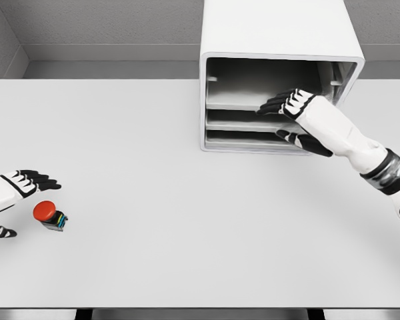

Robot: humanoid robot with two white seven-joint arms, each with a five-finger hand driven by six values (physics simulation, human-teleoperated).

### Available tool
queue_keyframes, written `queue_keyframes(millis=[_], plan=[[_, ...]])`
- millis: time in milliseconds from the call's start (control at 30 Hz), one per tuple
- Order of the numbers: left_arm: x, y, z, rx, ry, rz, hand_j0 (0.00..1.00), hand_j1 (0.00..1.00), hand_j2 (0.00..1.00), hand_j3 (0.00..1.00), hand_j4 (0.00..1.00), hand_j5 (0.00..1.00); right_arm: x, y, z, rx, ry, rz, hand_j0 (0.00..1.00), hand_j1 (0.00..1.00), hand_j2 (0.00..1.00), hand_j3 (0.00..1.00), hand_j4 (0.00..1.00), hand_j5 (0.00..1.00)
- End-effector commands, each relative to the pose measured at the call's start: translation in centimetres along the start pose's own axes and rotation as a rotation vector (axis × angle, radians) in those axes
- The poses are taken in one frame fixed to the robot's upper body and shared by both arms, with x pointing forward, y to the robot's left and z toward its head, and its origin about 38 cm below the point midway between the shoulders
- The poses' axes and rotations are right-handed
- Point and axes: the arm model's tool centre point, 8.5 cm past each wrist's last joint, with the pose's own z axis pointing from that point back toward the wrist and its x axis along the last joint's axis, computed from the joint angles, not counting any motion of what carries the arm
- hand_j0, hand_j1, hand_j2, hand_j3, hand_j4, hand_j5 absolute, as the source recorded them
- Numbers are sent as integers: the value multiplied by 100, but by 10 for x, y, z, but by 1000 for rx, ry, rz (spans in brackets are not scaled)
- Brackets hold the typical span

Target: Slide open multi-storey tabletop storage cabinets and put open load switch and slide close multi-storey tabletop storage cabinets

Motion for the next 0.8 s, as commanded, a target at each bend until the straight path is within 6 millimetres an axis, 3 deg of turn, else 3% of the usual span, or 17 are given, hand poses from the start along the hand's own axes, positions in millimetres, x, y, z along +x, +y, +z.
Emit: queue_keyframes(millis=[0,367,600,767], plan=[[1,0,-1,4,-6,7,100,100,100,100,100,100,-1,11,0,10,8,-26,73,73,73,73,73,73],[7,-8,-10,-6,-33,25,100,100,100,100,100,100,-5,18,-27,3,-15,-40,73,73,73,73,73,73],[12,-8,-22,-9,-67,24,100,100,100,100,100,100,-24,20,-33,-3,34,-39,73,73,73,73,73,73],[15,-5,-30,-6,-87,11,100,100,100,100,100,100,-24,22,-34,1,33,-42,73,73,73,73,73,73]])
